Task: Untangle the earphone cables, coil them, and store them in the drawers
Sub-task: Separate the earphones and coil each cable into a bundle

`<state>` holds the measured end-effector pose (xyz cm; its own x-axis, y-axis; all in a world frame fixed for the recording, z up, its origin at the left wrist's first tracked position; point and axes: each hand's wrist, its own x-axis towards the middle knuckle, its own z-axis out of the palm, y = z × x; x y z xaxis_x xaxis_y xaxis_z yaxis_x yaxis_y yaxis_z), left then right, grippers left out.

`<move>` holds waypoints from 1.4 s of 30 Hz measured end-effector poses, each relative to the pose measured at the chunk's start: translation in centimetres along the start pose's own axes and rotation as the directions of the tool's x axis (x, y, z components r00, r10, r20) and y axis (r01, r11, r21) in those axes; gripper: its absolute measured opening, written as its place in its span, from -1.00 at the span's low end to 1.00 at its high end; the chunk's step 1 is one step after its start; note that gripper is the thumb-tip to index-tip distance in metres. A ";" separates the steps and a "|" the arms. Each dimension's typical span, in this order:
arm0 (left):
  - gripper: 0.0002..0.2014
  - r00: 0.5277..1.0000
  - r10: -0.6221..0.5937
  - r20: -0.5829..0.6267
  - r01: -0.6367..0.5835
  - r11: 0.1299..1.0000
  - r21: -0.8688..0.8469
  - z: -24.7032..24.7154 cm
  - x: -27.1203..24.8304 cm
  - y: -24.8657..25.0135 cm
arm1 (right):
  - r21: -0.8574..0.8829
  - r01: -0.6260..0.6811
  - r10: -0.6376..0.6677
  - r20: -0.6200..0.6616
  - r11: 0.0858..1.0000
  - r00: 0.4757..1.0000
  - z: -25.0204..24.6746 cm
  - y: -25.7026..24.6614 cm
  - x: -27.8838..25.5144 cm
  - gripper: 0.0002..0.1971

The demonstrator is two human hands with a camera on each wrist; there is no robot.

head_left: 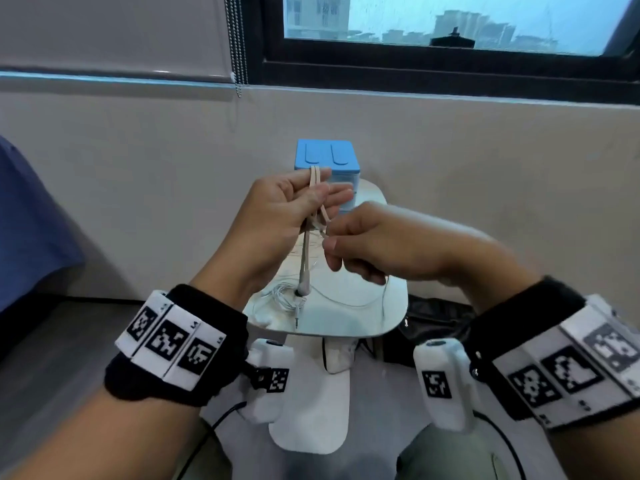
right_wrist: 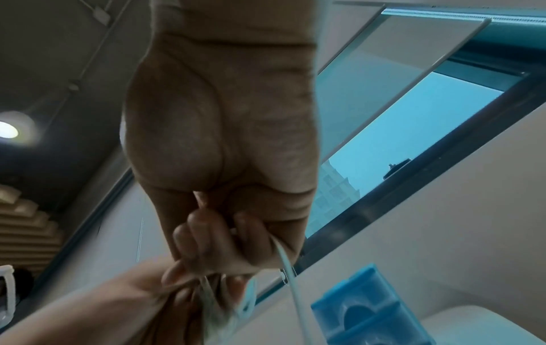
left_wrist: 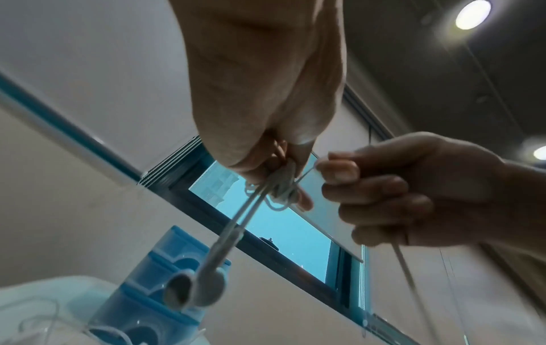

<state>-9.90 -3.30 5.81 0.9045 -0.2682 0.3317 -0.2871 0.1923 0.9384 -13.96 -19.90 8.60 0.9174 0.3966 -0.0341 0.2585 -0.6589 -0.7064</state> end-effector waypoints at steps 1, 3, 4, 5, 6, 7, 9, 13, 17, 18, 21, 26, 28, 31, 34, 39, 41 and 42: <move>-0.80 0.999 0.031 0.020 -0.034 0.990 0.136 0.0 -0.1 -0.2 | 0.009 0.018 -0.017 -0.012 1.000 1.000 -0.8 -0.5 -0.2 -0.69; -0.79 0.992 0.054 0.110 -0.088 0.942 0.324 0.1 -0.3 -0.1 | 0.026 0.052 -0.051 -0.053 0.998 0.997 -2.2 -1.2 -0.5 -0.67; -0.75 0.989 0.048 0.142 -0.097 0.926 0.365 0.2 -0.5 0.2 | 0.018 0.067 -0.065 -0.081 0.998 0.995 -2.7 -1.3 -0.6 -0.66; -0.69 0.987 0.035 0.156 -0.092 0.923 0.374 0.3 -0.8 0.6 | 0.014 0.078 -0.076 -0.112 0.997 0.991 -3.2 -1.2 -0.7 -0.66; -0.64 0.986 0.022 0.163 -0.080 0.929 0.361 0.3 -1.0 1.0 | 0.023 0.083 -0.079 -0.146 0.996 0.986 -3.6 -1.1 -0.9 -0.66; -0.61 0.984 0.011 0.178 -0.072 0.939 0.336 0.4 -1.2 1.5 | 0.042 0.091 -0.082 -0.182 0.995 0.980 -4.0 -1.0 -1.0 -0.67; -0.60 0.974 0.008 0.224 -0.071 0.959 0.276 0.5 -1.5 2.0 | 0.079 0.115 -0.092 -0.252 0.990 0.963 -4.4 -0.8 -1.3 -0.69; -0.63 0.957 0.002 0.292 -0.021 0.998 0.062 0.2 -1.9 2.8 | 0.166 0.143 -0.074 -0.368 0.976 0.927 -4.3 -0.2 -1.6 -0.69; -0.66 0.971 0.091 0.222 -0.045 0.977 -0.206 0.3 -1.9 4.1 | 0.320 0.115 -0.011 -0.310 0.941 0.951 -2.7 1.1 -1.5 -0.68; -0.66 0.976 0.104 0.192 -0.052 0.965 -0.256 0.3 -1.7 4.3 | 0.308 0.092 -0.003 -0.278 0.947 0.961 -2.0 1.3 -1.4 -0.68; -0.68 0.992 0.114 0.058 -0.091 0.949 -0.303 0.3 -0.6 4.1 | 0.203 0.005 0.027 -0.154 0.979 0.988 0.0 1.4 -1.3 -0.68; -0.75 0.984 0.177 0.019 -0.177 0.974 0.141 0.7 0.2 2.2 | -0.304 0.084 -0.053 0.110 0.949 0.993 0.8 -1.3 -1.9 -0.71; -0.78 0.986 0.153 0.064 -0.165 0.935 0.313 0.6 0.1 1.3 | -0.367 0.134 -0.087 0.142 0.920 0.986 -0.2 -2.5 -2.3 -0.74; -0.62 0.985 0.093 0.145 -0.141 0.918 0.370 0.1 -0.5 0.4 | -0.368 0.202 -0.231 -0.034 0.908 0.972 -2.7 -3.5 -2.6 -0.74; -0.50 0.974 0.076 0.213 -0.129 0.960 0.248 0.5 -1.4 0.7 | -0.326 0.231 -0.318 -0.245 0.917 0.916 -4.9 -2.9 -2.4 -0.77; -0.53 0.952 0.177 0.251 -0.166 0.984 -0.063 1.5 -1.6 1.6 | 0.264 0.366 -0.216 -0.463 0.892 0.860 -3.3 -0.8 -1.0 -0.82; -0.61 0.950 0.217 0.225 -0.188 0.972 -0.144 1.7 -1.5 1.6 | 0.505 0.347 -0.114 -0.435 0.790 0.893 -1.8 -0.2 -0.3 -0.73; -0.65 0.953 0.226 0.203 -0.190 0.965 -0.182 1.7 -1.4 1.6 | 0.589 0.336 -0.081 -0.416 0.735 0.906 -1.1 -0.1 0.1 -0.69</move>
<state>-12.13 -4.20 7.00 0.7325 -0.4038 0.5481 -0.3915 0.4087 0.8244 -13.59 -20.50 9.50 0.9359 0.1465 0.3203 0.3200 0.0262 -0.9470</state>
